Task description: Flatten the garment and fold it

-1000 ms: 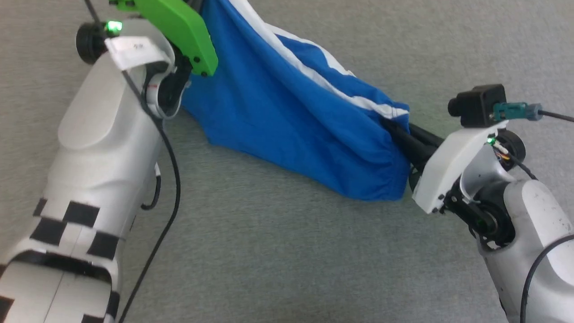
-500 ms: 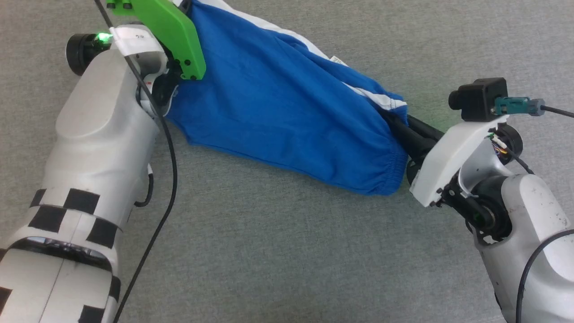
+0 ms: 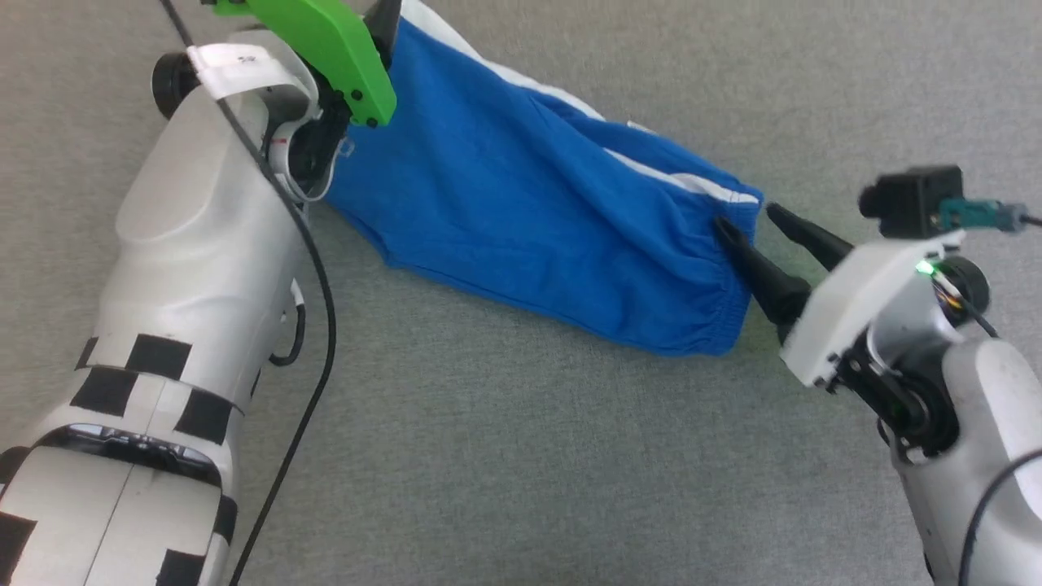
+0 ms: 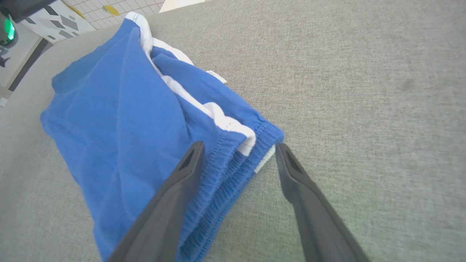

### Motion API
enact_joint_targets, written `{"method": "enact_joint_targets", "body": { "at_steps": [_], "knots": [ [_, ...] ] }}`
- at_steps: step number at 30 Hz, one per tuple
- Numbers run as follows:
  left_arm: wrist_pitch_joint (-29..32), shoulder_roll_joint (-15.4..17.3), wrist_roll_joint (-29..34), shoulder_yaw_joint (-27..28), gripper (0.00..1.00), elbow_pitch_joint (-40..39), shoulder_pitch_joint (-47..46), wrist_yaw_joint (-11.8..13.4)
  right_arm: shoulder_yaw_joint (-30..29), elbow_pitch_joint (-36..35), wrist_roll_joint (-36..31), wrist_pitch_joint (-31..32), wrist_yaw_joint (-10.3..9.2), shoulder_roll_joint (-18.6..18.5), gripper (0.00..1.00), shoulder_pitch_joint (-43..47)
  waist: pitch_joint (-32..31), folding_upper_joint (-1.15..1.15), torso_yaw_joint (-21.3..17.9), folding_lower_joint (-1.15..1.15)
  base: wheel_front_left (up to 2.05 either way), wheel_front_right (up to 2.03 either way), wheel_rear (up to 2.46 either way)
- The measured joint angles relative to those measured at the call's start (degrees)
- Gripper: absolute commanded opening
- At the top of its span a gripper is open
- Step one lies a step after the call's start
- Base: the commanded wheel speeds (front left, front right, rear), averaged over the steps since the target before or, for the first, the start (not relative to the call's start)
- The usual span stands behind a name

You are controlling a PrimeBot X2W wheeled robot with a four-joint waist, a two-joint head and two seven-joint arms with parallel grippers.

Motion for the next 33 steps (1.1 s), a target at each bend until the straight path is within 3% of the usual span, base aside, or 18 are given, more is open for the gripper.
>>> {"method": "enact_joint_targets", "body": {
  "at_steps": [5, 11, 18, 22, 28, 33],
  "knots": [
    [-8.16, 1.37, -0.08, 0.74, 1.0, -5.01, 1.96, -1.54, -2.8, -2.19, -0.76, 0.3, 0.0, -0.48, 1.0, 4.41, -3.99, 0.0, 0.97, 0.0, 0.0, 0.0, 0.0],
    [-18.83, 5.88, 2.68, 0.53, 1.0, -13.03, 12.85, -1.65, -6.66, -3.35, -2.69, 3.68, 0.0, -0.18, 1.0, 10.63, -9.64, 0.0, 2.49, -0.01, 0.0, 0.0, 0.0],
    [-20.78, 10.14, 8.0, 4.13, 1.0, -27.46, 28.43, 3.74, -10.46, -4.28, -4.69, 7.87, 0.0, 1.9, 1.0, 14.45, -14.69, 0.0, 5.54, -0.01, 0.0, 0.0, 0.0],
    [-20.84, 10.95, 9.59, 7.99, 1.0, -35.45, 37.75, 6.65, -12.13, -4.33, -6.76, 10.65, 0.0, 3.52, 1.0, 14.51, -16.22, 0.0, 7.72, -0.01, 0.0, 0.0, 0.0],
    [-20.83, 10.07, 10.05, 11.8, 1.0, -42.01, 48.68, 8.31, -13.88, -2.8, -10.29, 15.1, 0.0, 5.65, 1.0, 12.82, -17.31, 0.0, 9.78, -0.01, 0.0, 0.0, 0.0],
    [-20.84, 9.12, 12.38, 13.23, 1.0, -45.89, 51.55, 8.66, -14.37, 0.0, -14.3, 18.72, 0.0, 6.22, 1.0, 8.83, -16.16, 0.0, 10.1, -0.01, 0.0, 0.0, 0.0]
  ]
}}
